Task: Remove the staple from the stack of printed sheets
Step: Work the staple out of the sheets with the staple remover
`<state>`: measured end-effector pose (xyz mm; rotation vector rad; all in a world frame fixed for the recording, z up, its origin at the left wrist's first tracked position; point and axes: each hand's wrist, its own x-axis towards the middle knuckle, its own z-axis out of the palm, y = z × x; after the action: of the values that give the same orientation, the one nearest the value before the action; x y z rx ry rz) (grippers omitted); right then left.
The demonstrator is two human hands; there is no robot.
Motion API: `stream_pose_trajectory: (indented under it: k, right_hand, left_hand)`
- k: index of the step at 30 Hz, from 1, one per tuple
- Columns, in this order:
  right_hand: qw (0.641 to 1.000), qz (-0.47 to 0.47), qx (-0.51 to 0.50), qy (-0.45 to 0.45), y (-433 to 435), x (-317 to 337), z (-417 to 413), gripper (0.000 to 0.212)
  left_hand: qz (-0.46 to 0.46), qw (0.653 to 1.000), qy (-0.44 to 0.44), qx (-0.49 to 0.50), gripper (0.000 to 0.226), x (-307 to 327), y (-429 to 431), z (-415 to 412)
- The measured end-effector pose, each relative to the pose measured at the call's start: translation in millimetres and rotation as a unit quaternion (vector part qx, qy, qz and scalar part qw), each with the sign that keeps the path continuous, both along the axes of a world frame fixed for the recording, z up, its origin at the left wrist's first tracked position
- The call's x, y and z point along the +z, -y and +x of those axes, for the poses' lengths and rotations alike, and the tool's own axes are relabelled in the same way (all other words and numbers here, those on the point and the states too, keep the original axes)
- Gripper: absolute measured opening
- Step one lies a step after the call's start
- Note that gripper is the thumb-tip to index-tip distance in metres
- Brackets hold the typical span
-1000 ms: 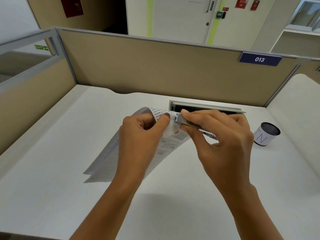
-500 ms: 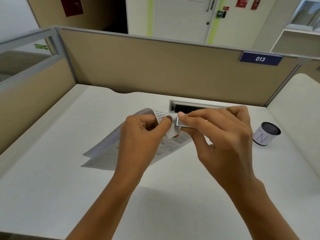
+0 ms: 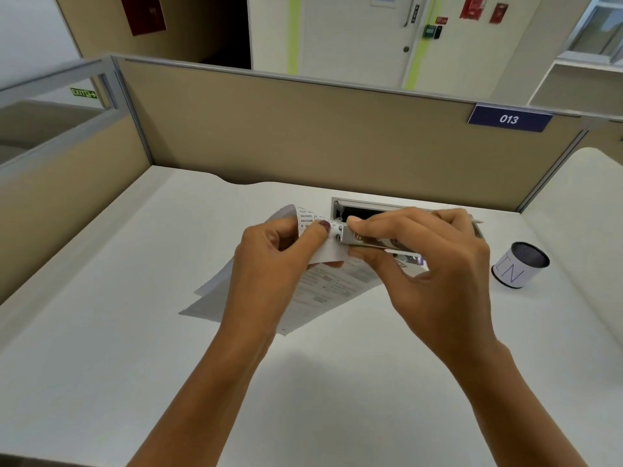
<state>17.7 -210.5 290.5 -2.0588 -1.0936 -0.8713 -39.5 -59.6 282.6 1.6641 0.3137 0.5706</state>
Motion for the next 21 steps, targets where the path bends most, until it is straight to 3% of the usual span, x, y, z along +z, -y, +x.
stream_pose_trajectory:
  k: [11, 21]
  right_hand:
    - [0.995, 0.049, -0.037, -0.079, -4.1, -11.2, -5.3, 0.019]
    - [0.992, 0.071, -0.048, -0.092, -5.5, -15.7, -8.4, 0.024]
  left_hand:
    - [-0.049, 0.998, -0.003, -0.029, 0.02, -9.7, 4.6, 5.8]
    - [-0.148, 0.988, 0.009, -0.037, 0.01, -13.6, 7.0, 7.8]
